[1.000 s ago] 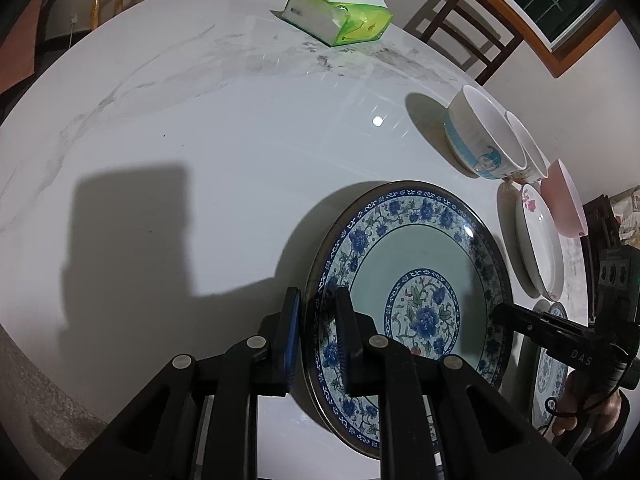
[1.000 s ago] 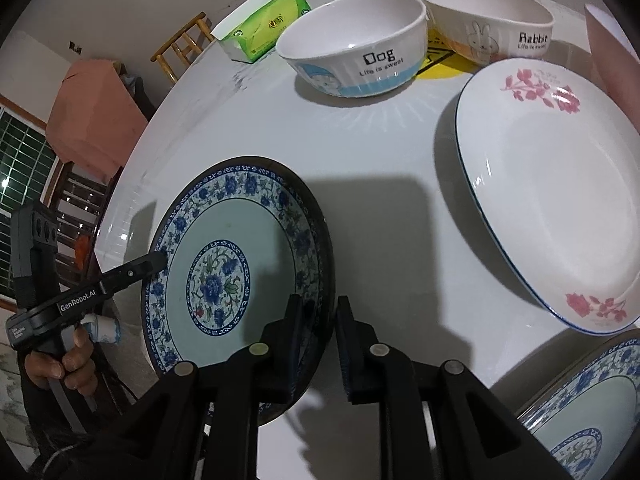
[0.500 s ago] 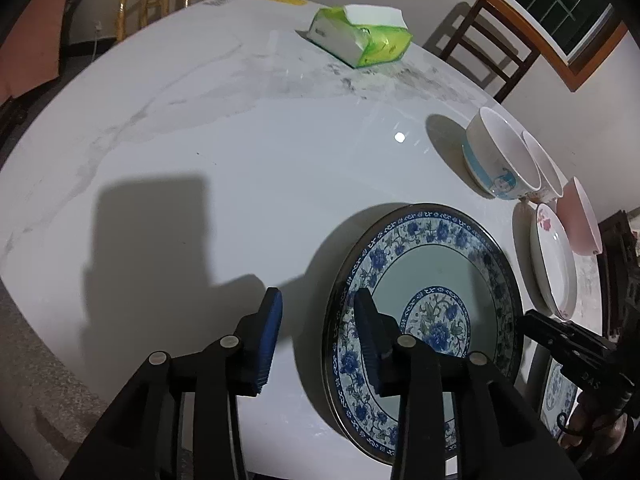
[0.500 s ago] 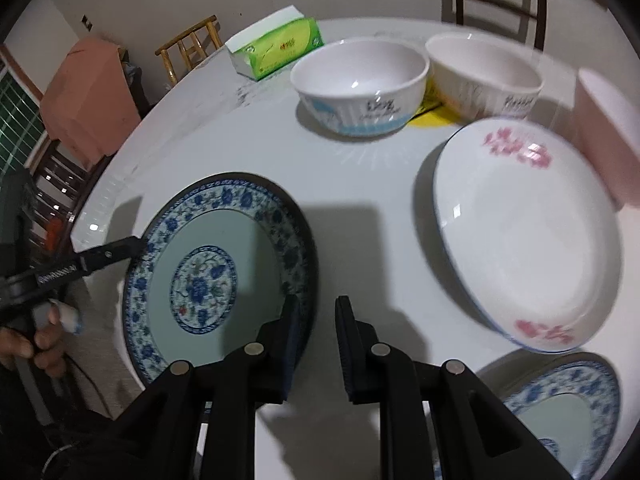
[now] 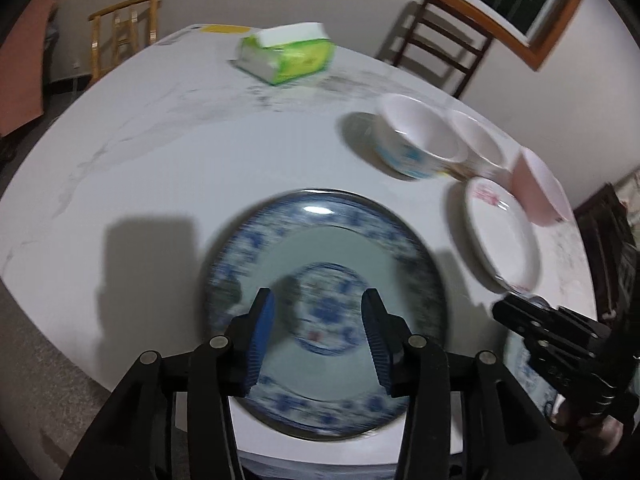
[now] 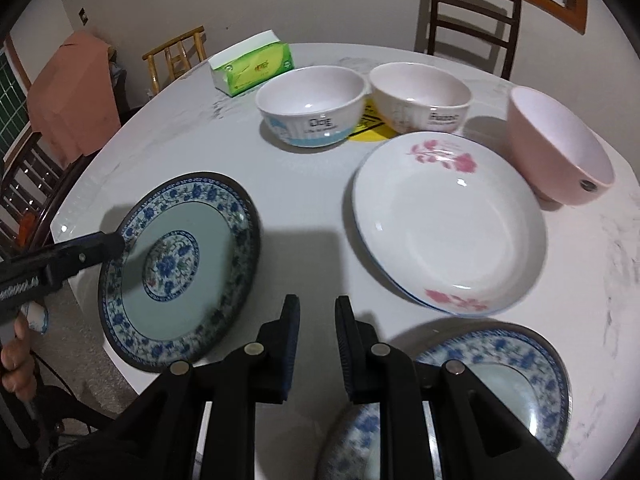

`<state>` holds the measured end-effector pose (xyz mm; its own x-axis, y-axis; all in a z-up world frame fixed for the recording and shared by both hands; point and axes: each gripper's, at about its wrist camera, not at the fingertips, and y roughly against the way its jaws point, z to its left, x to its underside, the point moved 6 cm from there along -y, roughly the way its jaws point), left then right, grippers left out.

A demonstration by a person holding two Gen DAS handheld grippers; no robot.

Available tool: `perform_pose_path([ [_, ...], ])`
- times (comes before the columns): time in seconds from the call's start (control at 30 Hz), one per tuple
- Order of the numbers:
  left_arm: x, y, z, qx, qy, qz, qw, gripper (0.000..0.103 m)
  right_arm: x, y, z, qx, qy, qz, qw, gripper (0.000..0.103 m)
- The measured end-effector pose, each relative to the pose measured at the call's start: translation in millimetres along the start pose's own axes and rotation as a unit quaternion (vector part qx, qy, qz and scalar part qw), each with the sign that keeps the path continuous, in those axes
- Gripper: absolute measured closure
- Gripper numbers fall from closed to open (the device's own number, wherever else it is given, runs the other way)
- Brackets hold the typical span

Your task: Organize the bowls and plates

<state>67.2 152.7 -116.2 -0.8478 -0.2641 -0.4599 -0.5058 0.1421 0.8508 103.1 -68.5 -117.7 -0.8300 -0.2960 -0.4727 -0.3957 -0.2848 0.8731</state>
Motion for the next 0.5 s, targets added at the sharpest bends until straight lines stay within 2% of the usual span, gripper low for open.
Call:
perform_pose_path([
  [0.3,23,-8,-83,0.055,-0.050,0.017,0.9971,0.061,22,27,-38,0.027,-0.019,-0.015,0.999,0.084],
  [0.5,40,-16,-122,0.075,-0.078,0.032,0.9936,0.061,39,39,-68,0.048,-0.033,-0.018,0.998,0.084],
])
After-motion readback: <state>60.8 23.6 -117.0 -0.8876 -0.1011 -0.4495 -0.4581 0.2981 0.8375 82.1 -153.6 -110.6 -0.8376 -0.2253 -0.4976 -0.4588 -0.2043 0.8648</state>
